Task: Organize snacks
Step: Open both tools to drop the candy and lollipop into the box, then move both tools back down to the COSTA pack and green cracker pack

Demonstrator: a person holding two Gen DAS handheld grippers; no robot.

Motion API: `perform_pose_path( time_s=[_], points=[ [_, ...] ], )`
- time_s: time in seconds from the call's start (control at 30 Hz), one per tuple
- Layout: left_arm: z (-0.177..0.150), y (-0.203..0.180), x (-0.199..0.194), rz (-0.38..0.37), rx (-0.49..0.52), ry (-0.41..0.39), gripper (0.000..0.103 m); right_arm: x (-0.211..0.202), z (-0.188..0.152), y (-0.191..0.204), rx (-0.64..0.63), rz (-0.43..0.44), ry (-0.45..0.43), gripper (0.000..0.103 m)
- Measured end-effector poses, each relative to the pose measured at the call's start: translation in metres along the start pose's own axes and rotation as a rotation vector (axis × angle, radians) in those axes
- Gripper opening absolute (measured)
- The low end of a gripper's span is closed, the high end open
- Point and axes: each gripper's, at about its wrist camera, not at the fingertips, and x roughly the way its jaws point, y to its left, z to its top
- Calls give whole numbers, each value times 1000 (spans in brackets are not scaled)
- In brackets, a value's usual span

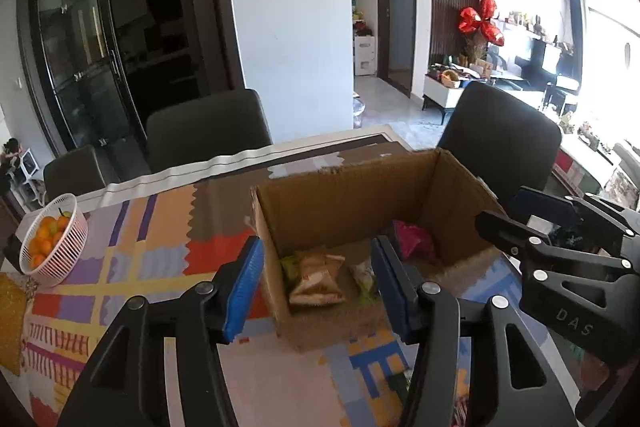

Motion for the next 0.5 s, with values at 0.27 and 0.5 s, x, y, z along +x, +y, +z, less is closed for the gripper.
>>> perform_pose_path(
  time_s=[0.27,0.5],
  points=[
    [-32,-12,-32,-45,2,-3,58,-33,-32,10,-10,31,-3,50],
    [-59,-34,-39,-88,5,45,58,-55,-60,4,-7,6,15,50]
  ],
)
